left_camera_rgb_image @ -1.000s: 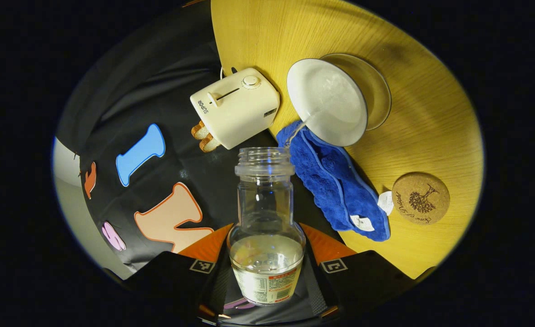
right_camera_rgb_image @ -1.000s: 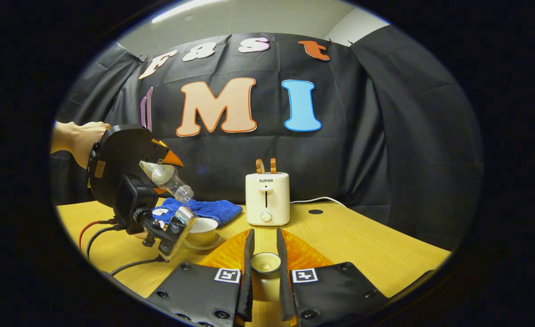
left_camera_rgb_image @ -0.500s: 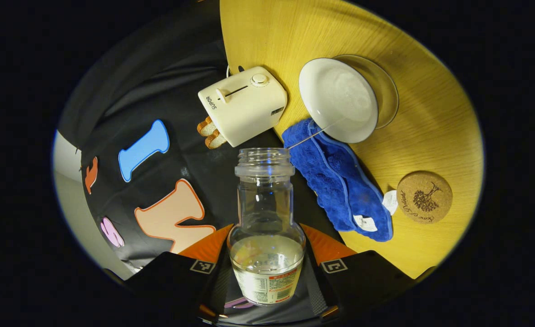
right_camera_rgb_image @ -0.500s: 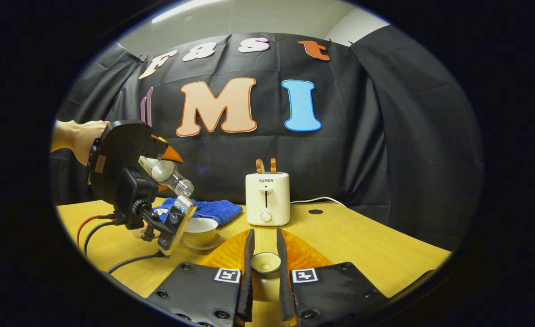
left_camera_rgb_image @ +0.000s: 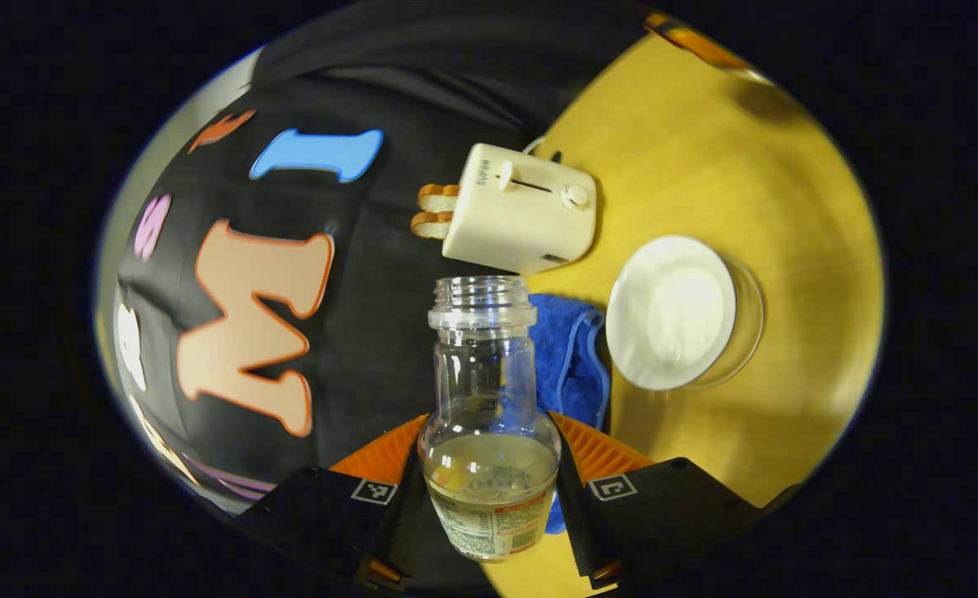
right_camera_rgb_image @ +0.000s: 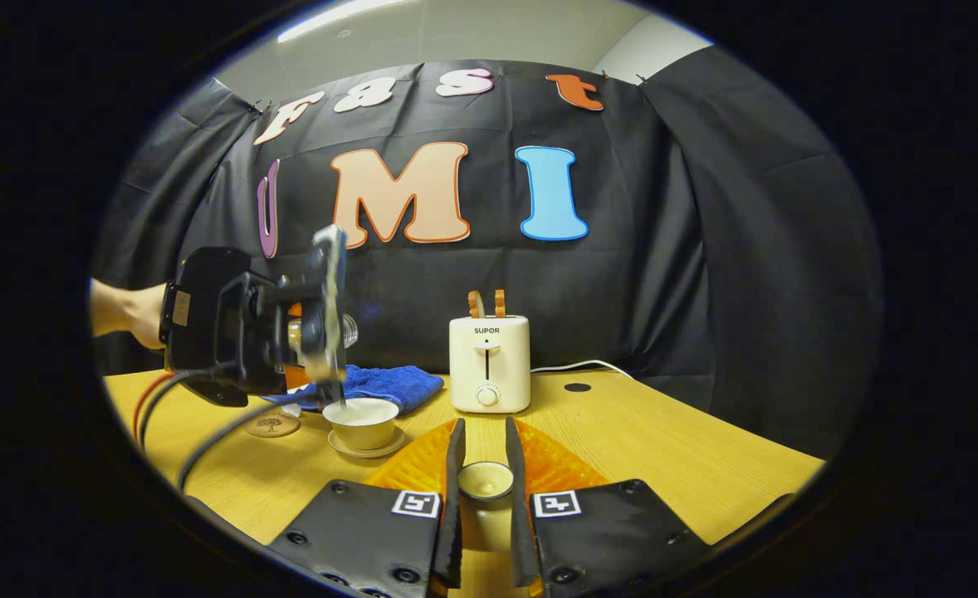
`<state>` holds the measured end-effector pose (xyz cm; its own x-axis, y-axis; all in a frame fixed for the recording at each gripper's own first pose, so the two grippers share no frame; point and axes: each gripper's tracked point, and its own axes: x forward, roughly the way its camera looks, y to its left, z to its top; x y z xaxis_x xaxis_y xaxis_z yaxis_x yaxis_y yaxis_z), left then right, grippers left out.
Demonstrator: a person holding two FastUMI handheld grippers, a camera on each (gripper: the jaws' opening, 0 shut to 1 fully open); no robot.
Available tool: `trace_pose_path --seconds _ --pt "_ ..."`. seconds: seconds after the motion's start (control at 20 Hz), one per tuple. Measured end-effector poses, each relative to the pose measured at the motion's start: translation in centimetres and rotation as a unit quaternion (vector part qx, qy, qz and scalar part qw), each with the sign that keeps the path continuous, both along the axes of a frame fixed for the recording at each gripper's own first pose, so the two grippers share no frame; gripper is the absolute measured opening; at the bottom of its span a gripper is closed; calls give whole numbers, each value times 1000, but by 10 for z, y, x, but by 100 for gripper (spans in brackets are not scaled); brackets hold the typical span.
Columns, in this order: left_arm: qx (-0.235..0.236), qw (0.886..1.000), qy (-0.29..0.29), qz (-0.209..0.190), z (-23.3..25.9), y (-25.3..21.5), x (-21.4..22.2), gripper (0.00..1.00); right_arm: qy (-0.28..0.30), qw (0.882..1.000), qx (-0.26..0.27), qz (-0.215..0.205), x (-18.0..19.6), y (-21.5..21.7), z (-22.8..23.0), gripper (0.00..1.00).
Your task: Open the teacup lid with one hand, grasp the water bottle and pour water into the teacup with the other hand; after pouring, place the water bottle on the coaster and then close the teacup lid.
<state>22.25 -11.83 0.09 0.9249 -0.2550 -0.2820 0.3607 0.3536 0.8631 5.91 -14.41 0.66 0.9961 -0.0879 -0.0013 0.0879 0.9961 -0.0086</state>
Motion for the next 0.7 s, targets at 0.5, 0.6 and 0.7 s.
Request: trace_pose_path --seconds 0.5,0.6,0.7 --pt "-501 861 -2 88 -6 -13 26 67 0 1000 0 0 0 0 -1 27" --pt "-515 851 1 103 -9 -11 24 67 0 1000 0 0 1 0 -1 27" --pt "-522 845 3 114 -16 -11 22 68 0 1000 0 -1 1 -1 -2 27"
